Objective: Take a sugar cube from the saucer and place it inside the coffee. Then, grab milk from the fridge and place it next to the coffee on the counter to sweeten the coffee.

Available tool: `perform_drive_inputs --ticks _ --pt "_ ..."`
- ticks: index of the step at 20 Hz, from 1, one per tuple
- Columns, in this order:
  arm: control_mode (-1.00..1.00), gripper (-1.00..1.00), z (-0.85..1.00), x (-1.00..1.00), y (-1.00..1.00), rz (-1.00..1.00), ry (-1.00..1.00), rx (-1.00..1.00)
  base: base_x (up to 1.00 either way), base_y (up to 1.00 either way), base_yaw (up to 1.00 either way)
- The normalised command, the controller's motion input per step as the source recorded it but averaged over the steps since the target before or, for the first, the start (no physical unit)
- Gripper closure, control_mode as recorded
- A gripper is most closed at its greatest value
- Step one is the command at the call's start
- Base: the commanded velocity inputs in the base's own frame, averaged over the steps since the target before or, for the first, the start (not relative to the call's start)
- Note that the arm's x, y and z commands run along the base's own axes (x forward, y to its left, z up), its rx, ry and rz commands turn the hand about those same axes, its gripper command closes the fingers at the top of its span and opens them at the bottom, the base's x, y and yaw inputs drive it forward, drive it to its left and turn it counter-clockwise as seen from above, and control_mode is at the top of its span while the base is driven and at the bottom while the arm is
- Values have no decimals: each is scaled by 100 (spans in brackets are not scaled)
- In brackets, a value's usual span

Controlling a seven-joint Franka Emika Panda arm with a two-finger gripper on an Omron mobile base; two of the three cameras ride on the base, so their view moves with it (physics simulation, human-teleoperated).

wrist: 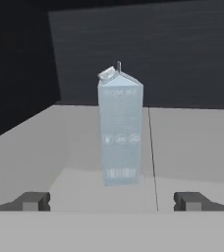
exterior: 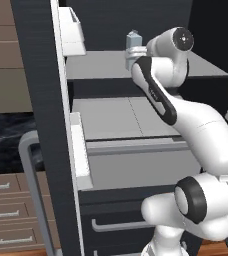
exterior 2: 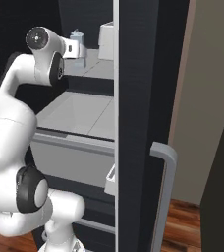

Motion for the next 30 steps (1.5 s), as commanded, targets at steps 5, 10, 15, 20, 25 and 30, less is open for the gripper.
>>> perform_drive_inputs --ticks 5,10,15,20,25,30 --pt "-100 -100 3 34 0 0 0 0 0 0 0" --pt "-100 -100 0 36 0 0 0 0 0 0 0" --pt "-100 -100 0 38 0 0 0 0 0 0 0" --pt "-100 -100 0 39 0 0 1 0 0 0 0" --pt "-100 -100 0 38 0 0 1 0 0 0 0" --pt "-100 -100 0 36 0 0 1 0 0 0 0"
